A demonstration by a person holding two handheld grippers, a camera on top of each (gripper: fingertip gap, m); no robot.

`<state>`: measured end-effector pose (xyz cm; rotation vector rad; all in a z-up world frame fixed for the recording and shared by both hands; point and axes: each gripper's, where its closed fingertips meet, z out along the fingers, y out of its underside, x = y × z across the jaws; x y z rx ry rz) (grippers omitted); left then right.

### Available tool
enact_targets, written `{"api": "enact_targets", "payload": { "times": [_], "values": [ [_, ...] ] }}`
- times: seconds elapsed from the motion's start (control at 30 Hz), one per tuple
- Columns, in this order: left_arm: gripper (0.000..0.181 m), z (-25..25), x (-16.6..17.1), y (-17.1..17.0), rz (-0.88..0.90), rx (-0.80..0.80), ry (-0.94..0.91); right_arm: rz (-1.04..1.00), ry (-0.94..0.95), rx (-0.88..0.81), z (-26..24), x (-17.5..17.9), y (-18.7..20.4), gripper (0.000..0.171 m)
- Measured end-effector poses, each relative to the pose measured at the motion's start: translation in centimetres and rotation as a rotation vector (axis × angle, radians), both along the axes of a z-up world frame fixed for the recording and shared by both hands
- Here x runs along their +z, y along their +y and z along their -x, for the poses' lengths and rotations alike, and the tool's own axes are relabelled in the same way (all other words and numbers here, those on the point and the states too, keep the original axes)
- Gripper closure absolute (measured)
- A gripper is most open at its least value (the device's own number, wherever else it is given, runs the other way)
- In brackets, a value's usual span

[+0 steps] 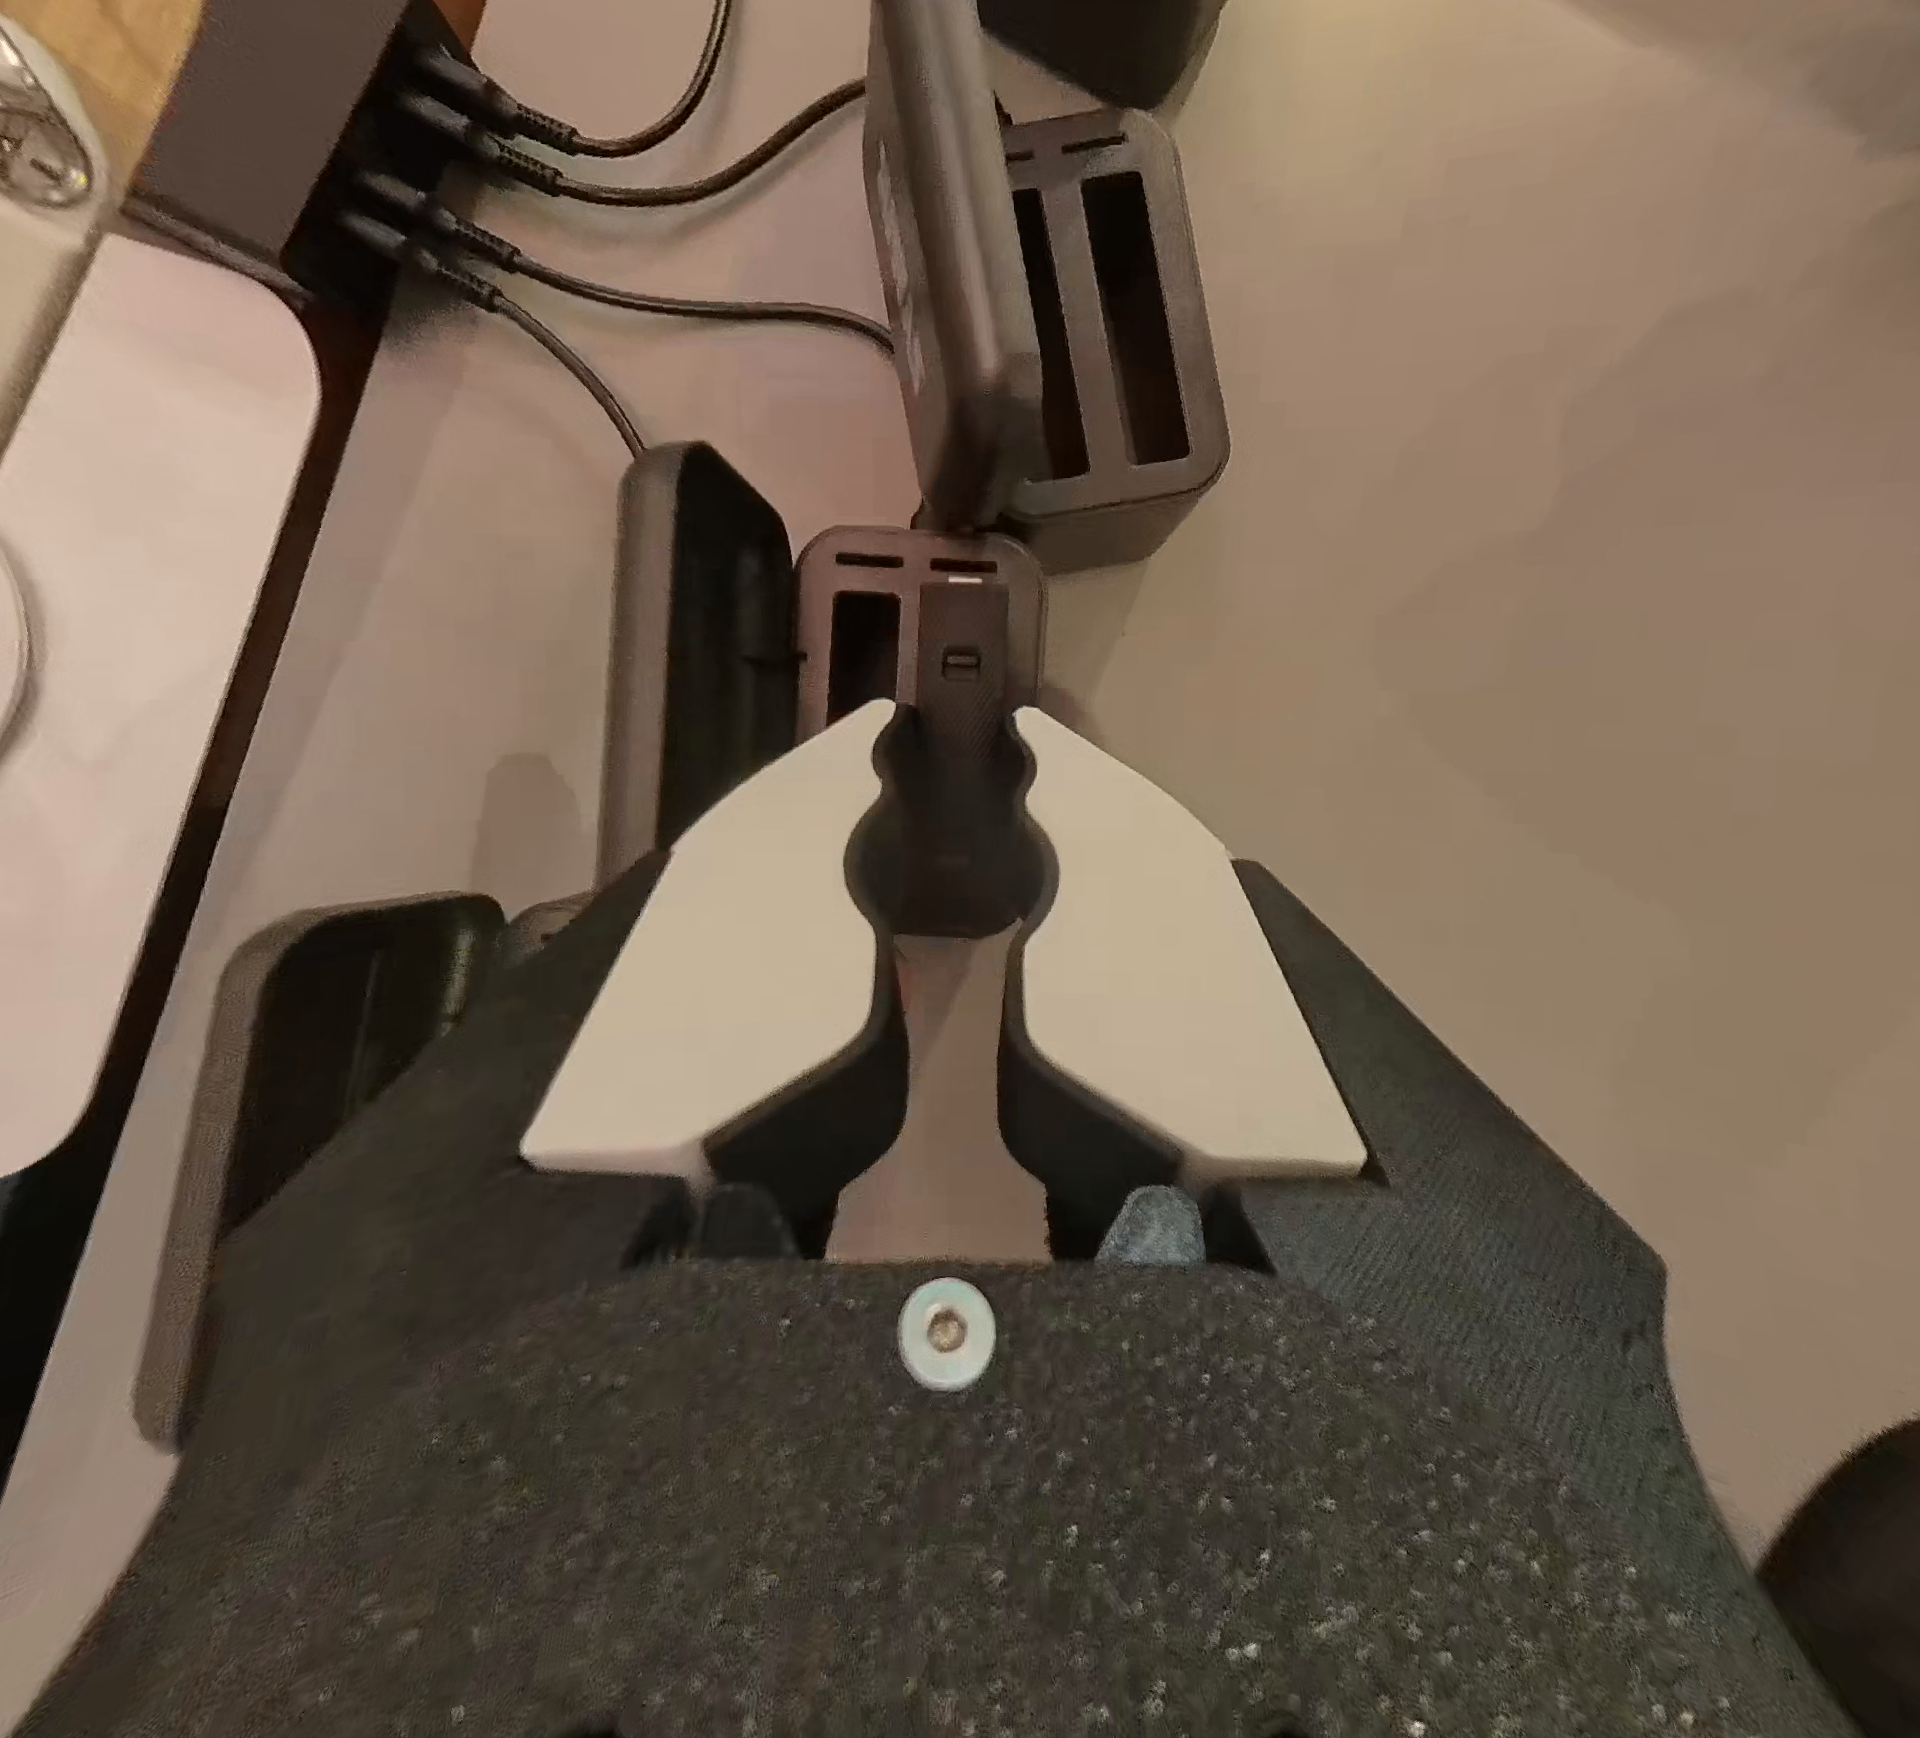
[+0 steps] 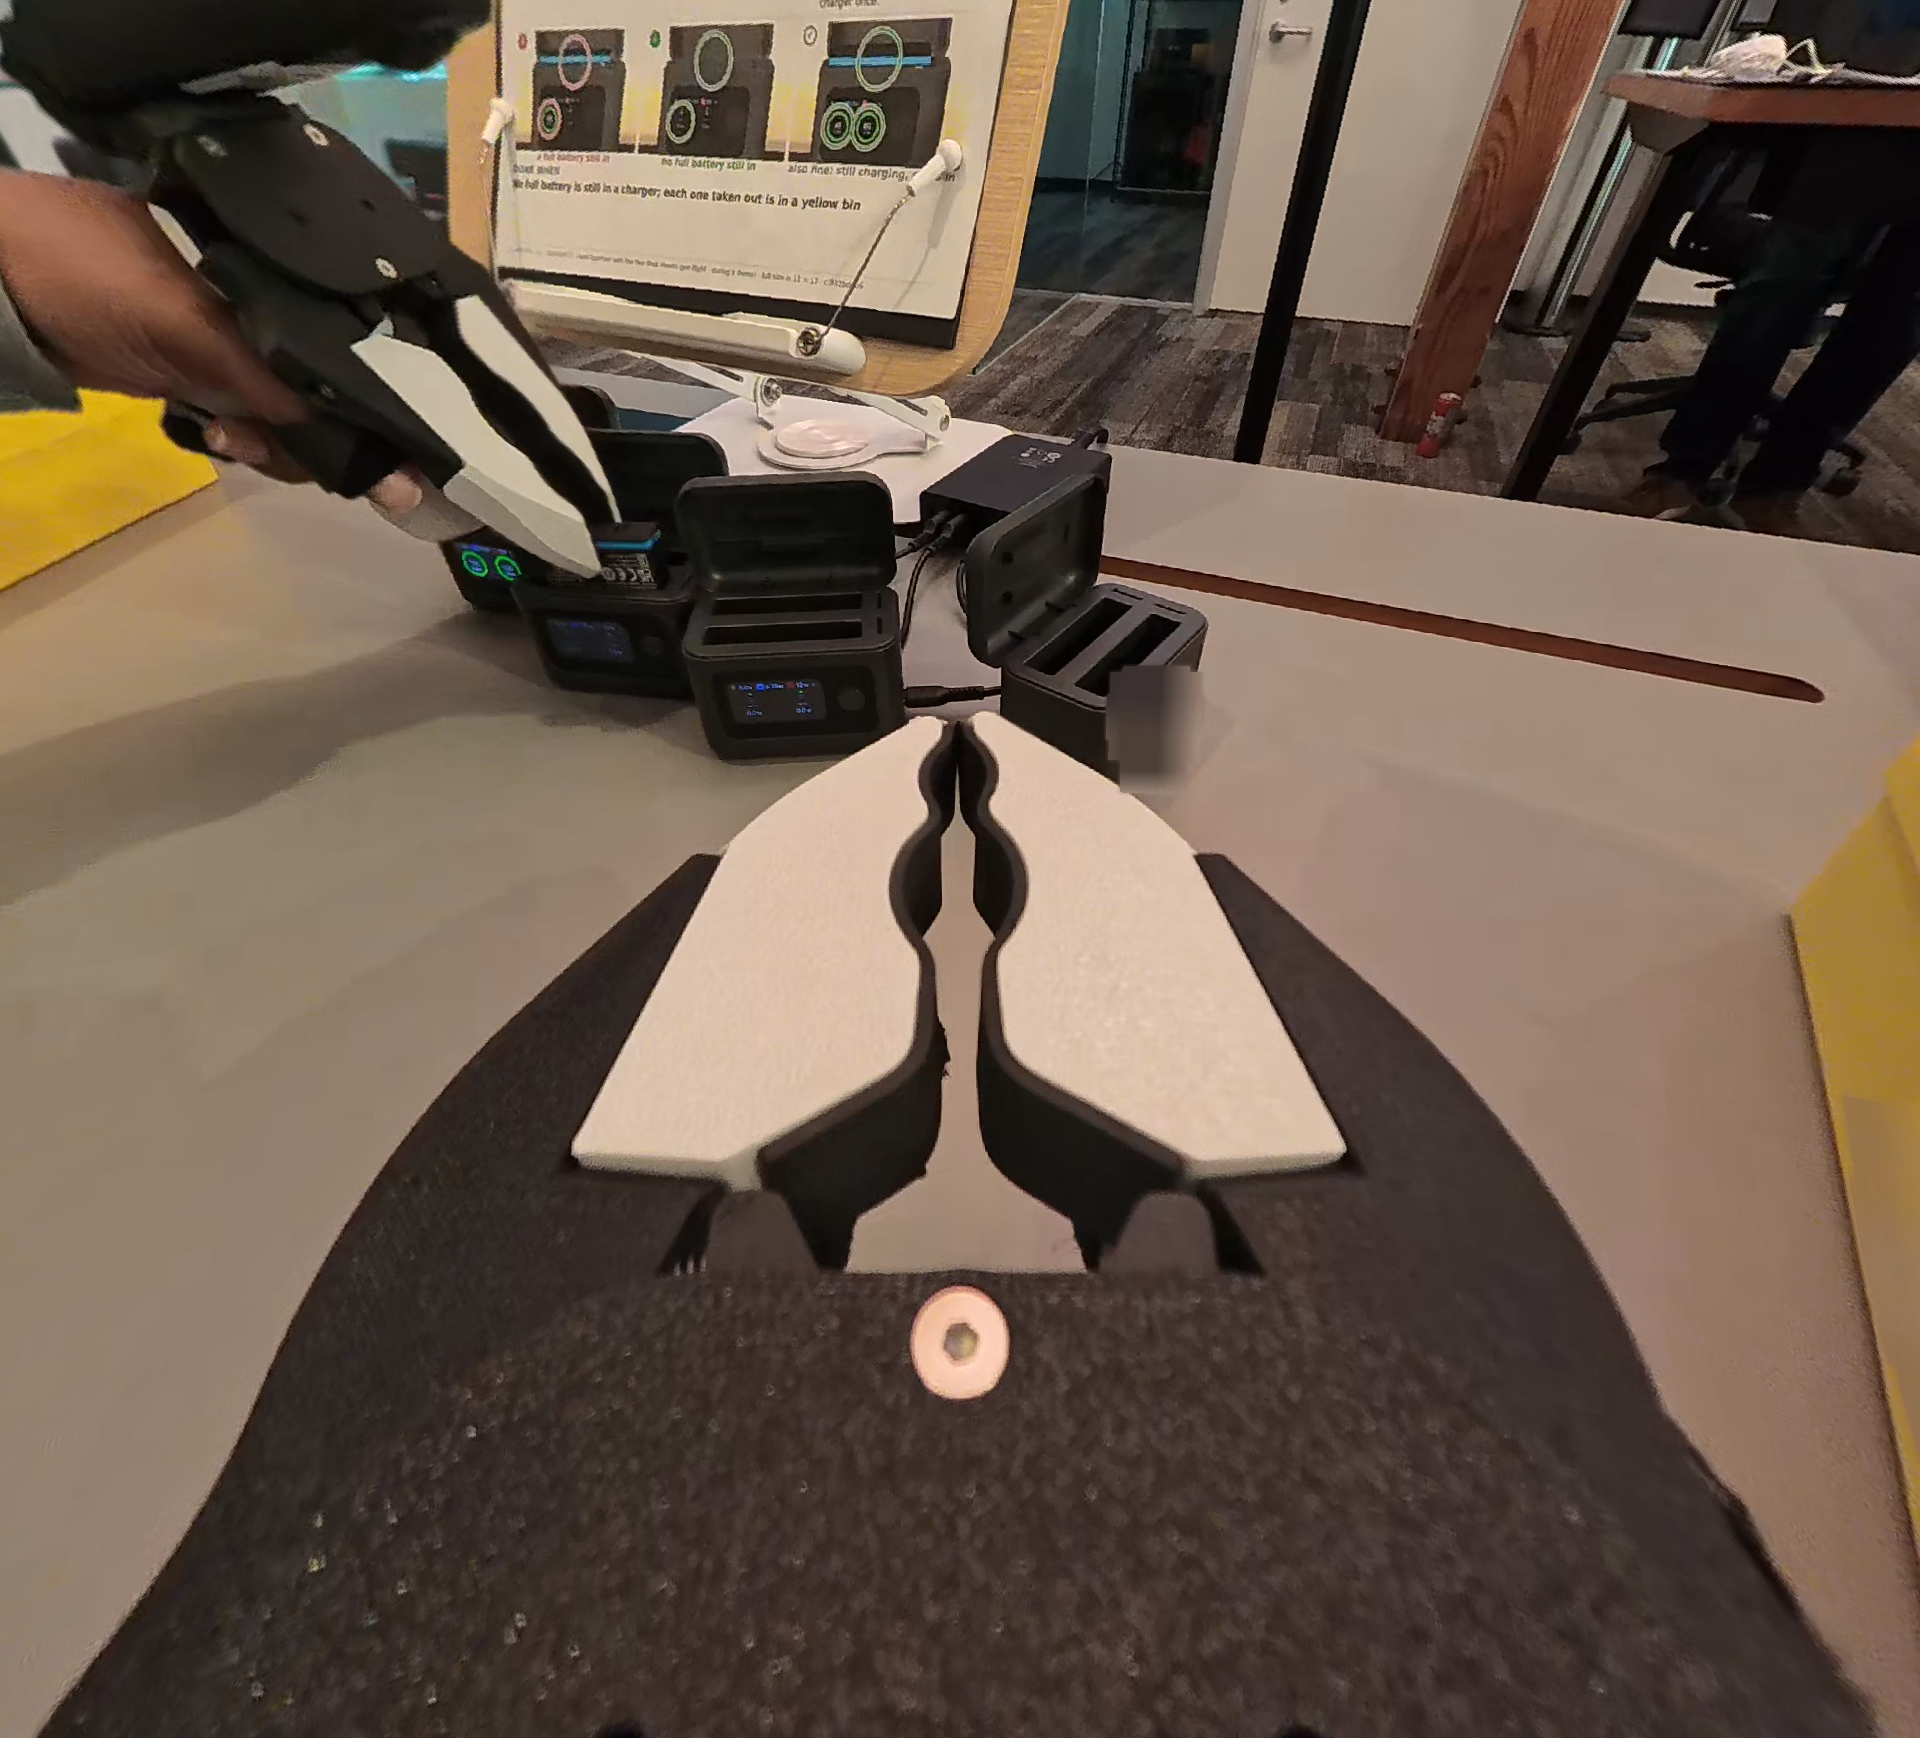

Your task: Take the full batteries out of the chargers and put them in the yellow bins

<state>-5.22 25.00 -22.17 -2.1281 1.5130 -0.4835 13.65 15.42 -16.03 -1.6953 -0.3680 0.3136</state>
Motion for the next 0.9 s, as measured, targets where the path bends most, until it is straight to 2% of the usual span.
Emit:
{"api": "enact_targets", "payload": {
  "times": [0.2,0.43,0.63,0.9],
  "values": [
    [0.166,0.1,-0.2,-0.1,-0.089,-0.019,0.027,0.007,-0.006,0.006,0.2,-0.3,0.0,0.171],
    [0.157,0.1,0.6,-0.3,-0.110,-0.039,0.084,0.011,-0.007,0.014,0.3,-0.4,0.1,0.171],
    [0.181,0.9,0.9,0.6,-0.130,-0.019,0.180,0.012,-0.016,0.031,0.7,-0.5,0.0,0.171],
    [0.181,1.1,0.2,0.3,-0.120,-0.032,0.264,0.001,-0.012,0.029,0.6,-0.2,-0.1,0.171]
  ]
}}
